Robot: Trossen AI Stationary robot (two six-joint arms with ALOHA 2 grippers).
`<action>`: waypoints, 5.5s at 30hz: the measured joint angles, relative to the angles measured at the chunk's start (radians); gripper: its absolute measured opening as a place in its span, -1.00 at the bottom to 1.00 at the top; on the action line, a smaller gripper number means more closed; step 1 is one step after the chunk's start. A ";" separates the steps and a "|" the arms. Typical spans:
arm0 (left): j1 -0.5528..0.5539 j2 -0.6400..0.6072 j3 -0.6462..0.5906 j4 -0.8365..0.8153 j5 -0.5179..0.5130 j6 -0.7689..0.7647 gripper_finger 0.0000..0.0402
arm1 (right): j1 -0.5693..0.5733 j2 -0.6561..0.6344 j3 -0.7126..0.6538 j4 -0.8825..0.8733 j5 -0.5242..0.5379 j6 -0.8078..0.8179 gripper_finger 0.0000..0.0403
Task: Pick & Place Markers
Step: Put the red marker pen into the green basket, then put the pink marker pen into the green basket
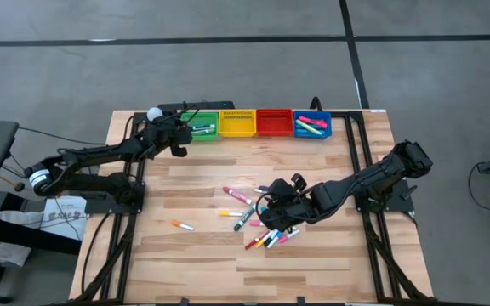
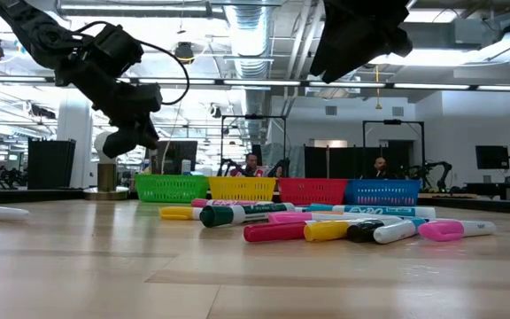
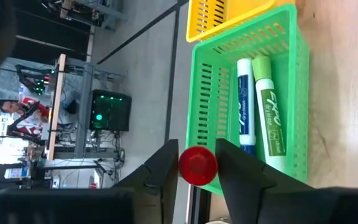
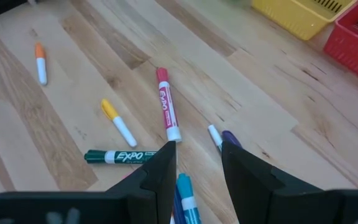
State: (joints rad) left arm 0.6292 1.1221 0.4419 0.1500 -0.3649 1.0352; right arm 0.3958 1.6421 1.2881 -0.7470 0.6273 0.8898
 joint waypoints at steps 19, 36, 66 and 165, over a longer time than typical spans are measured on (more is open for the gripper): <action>-0.001 -0.001 0.000 0.104 0.002 -0.088 -0.24 | 0.000 0.000 0.000 0.000 0.001 0.001 -0.41; -0.245 0.002 0.001 0.218 0.842 -0.644 -0.24 | 0.000 0.000 0.000 0.000 0.001 0.002 -0.41; -0.444 0.512 0.001 0.450 0.691 -0.603 -0.23 | -0.005 0.000 0.000 0.038 0.001 0.022 -0.41; -0.074 -0.004 0.019 0.068 0.030 -0.023 -0.59 | -0.024 0.000 0.000 0.044 0.076 -0.033 -0.41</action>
State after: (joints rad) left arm 0.5549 1.1183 0.4613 0.2177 -0.3350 1.0123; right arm 0.3720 1.6424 1.2881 -0.7029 0.7033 0.8566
